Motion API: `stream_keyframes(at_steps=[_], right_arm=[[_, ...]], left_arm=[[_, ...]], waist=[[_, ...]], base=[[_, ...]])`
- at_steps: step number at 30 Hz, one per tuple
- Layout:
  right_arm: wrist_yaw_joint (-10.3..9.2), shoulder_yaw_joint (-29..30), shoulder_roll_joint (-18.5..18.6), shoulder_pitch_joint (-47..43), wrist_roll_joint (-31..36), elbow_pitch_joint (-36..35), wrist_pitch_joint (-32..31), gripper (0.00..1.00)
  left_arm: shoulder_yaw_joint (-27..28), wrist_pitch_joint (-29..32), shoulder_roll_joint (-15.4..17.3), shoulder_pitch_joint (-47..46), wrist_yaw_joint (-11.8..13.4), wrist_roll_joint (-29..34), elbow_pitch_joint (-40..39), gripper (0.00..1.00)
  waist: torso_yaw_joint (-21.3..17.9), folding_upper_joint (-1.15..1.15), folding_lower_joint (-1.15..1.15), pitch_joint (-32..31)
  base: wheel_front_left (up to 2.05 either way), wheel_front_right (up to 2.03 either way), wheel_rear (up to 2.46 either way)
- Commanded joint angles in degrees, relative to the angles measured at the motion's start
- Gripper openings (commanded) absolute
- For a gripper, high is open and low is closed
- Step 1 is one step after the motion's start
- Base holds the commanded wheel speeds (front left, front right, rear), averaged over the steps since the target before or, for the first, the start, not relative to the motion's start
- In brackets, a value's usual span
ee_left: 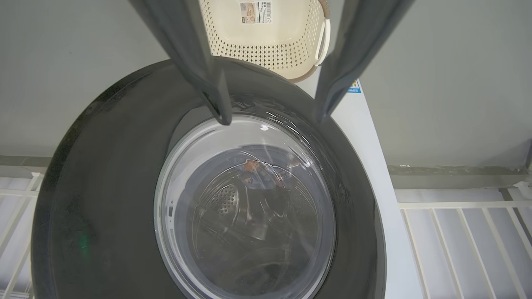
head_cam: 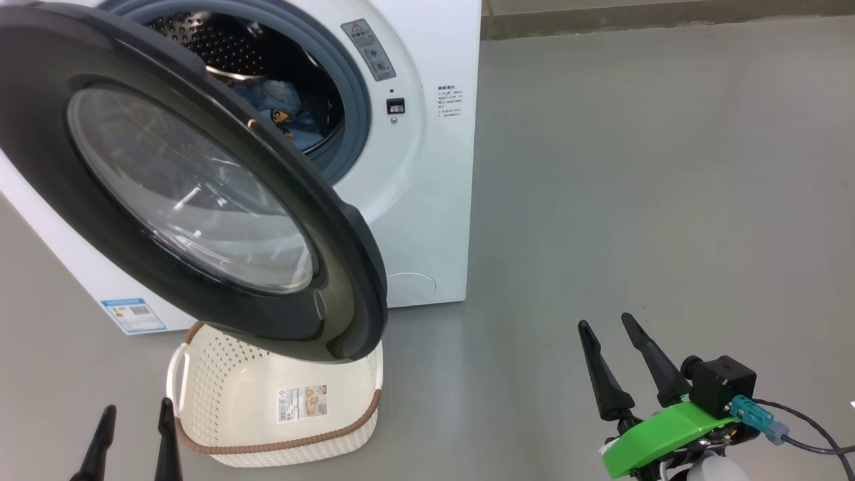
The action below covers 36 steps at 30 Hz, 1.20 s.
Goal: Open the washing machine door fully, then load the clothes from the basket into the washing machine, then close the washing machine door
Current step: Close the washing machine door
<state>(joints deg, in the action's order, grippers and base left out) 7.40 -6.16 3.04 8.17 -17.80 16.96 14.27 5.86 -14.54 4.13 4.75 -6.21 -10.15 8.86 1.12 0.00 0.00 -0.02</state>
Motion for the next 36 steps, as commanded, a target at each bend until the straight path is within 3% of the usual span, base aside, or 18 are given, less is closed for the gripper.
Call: stream_keyframes(at_steps=[1, 17, 18, 20, 21, 26, 36], right_arm=[[0.09, -1.3, -0.2, 0.6, 0.2, -1.5, 0.7, 1.00], [0.09, -1.5, -0.2, 0.3, 0.1, -1.3, 0.7, 1.00], [0.09, -1.5, -0.2, 0.3, 0.1, -1.2, 0.7, 0.86], [0.09, -1.2, -0.2, 0.2, 0.1, -1.1, 0.7, 0.09], [0.09, -0.9, -0.2, 0.2, 0.1, -1.1, 0.7, 0.00], [0.09, 0.1, -0.2, 0.3, -0.5, -3.1, 0.7, 0.00], [0.09, -0.6, -0.2, 0.0, -0.8, -24.1, 0.7, 0.00]], left_arm=[[2.4, -0.5, 0.5, -1.4, 0.3, 0.6, -1.0, 1.00], [4.6, -0.5, -0.6, -1.7, -0.3, 1.5, -0.1, 1.00], [4.7, -0.5, -0.7, -1.6, -0.3, 1.5, -0.2, 1.00], [4.9, -0.5, -0.8, -1.5, -0.3, 1.5, -0.2, 1.00], [5.0, -0.5, -0.8, -1.5, -0.4, 1.4, -0.2, 1.00], [5.3, -0.5, -1.0, -1.6, -0.5, 1.1, -0.2, 1.00], [6.1, -0.5, -1.2, -1.8, -0.9, 0.3, -1.2, 1.00]], waist=[[0.0, 0.00, 0.00, 0.0], [0.0, 0.00, 0.00, -0.3], [0.0, 0.00, 0.00, -0.3], [0.0, 0.00, 0.00, -0.4], [0.0, 0.00, 0.00, -0.3], [0.1, 0.00, 0.00, -0.2], [0.5, 0.00, 0.00, 0.6]], base=[[0.00, 0.00, 0.00], [0.00, 0.00, 0.00], [0.00, 0.00, 0.00], [0.00, 0.00, 0.00], [0.00, 0.00, 0.00], [0.00, 0.00, 0.00], [0.00, 0.00, 0.00]])
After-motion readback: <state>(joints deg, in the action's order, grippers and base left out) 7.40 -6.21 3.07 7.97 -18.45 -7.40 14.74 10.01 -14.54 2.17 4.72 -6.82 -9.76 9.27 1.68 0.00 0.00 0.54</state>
